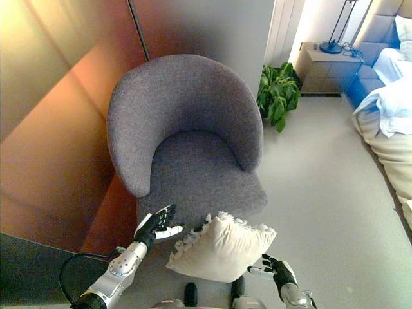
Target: Pick up the pillow and put it on the sofa.
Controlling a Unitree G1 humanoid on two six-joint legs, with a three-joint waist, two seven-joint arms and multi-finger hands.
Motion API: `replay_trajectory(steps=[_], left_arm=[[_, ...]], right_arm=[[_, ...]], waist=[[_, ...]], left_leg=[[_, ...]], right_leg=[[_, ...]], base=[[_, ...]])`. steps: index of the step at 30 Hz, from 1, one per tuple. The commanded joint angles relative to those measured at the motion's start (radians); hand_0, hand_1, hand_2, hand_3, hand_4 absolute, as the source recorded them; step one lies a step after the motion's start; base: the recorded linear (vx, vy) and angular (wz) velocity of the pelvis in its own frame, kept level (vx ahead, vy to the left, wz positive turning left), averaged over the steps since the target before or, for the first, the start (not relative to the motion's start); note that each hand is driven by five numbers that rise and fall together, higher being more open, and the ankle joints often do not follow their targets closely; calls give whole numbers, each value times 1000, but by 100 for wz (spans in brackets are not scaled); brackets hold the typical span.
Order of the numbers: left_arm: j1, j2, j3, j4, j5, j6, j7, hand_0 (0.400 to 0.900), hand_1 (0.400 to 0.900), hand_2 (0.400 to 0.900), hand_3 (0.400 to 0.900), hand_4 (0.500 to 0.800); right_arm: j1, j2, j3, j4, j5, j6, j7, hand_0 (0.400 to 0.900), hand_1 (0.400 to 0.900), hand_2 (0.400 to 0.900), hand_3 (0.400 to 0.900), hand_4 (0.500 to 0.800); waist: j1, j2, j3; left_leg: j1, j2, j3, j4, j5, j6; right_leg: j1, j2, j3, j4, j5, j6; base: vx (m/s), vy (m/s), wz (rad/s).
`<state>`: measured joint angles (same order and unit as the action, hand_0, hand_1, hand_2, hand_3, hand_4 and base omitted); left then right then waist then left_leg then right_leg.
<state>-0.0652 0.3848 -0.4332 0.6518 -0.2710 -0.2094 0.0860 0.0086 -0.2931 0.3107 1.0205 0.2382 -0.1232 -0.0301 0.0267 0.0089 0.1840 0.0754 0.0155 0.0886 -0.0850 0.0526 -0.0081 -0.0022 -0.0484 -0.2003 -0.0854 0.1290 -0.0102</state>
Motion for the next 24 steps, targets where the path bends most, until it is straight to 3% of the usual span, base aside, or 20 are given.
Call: replay_trajectory(steps=[1,11,24], left_arm=[[-98,22,-6,-16,45,-61,6,900,900,900,900,800],[-136,32,-43,20,65,-33,-8,900,900,900,900,800],[-205,26,-80,70,66,-55,11,900,900,900,900,800]], right_arm=[[-65,-46,49,-30,-19,-46,-5,900,900,900,900,800],[-82,-60,75,-33,-32,-49,2,900,900,900,900,800],[-138,-78,102,-54,-23,-78,-28,900,900,900,900,800]], waist=[[-30,-5,-9],[-59,-1,29],[-92,-3,122]], left_leg=[[-26,9,4,30,-58,-21],[-46,10,30,54,-69,-17],[-120,7,62,116,-85,-10]], right_leg=[[30,-57,38,101,-145,122],[-2,-58,72,86,-125,126],[-93,-72,134,102,-95,135]], base=[[-6,-6,-8],[-2,-1,-11],[-38,-3,-10]])
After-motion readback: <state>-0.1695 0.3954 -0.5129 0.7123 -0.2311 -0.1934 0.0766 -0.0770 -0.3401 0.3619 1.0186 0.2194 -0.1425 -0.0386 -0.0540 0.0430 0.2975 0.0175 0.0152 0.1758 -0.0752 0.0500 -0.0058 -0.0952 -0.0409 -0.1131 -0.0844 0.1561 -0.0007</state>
